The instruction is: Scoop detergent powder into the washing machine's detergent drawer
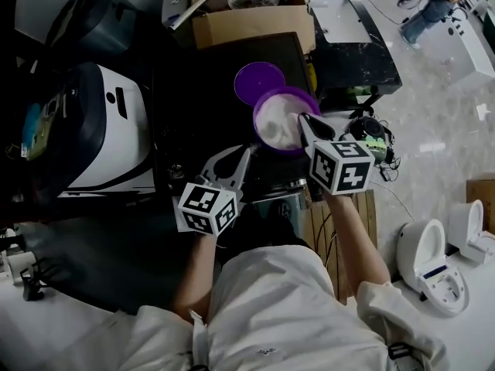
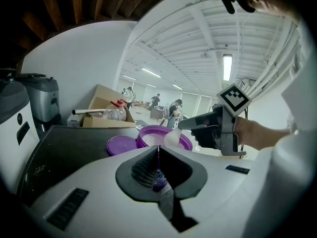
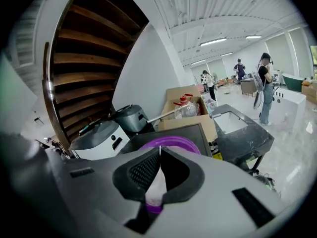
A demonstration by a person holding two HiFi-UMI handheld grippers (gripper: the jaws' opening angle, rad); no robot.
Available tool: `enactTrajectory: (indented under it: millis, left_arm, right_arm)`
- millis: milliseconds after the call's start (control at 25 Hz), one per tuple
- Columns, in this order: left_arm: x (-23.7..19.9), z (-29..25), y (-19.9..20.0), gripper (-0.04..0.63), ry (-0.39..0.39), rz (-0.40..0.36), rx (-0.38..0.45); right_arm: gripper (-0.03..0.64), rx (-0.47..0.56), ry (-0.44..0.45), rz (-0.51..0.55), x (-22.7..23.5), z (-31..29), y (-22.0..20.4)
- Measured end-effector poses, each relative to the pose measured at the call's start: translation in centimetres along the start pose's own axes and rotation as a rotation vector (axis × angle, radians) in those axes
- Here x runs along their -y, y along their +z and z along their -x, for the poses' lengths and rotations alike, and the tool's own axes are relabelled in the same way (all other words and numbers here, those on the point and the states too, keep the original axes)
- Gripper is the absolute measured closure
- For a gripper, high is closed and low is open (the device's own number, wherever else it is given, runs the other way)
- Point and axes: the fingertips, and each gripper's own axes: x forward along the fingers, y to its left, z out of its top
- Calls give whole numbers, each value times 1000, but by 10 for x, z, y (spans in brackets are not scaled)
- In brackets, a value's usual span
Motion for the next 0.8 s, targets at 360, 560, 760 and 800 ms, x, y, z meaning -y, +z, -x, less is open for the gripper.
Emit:
enactTrajectory:
  millis: [360,560,760,800]
  left_arm:
    - [-19,-12,-2,574,-68,-42,-30]
    - [-29,-20,-1,574,-111,-73,-32]
    - [-33,-28,-2,574,-155,-90,-37]
    - [-34,-29,-2,574,-160,-92,-36]
  right_arm:
    - [607,-58,-113,-9,4,-13,-14]
    - [607,-87,-191,-1,7,-18,-16]
    - [607,-131,-238,27,4,-22,-18]
    - [607,-141,-244,33,3,-24,-19]
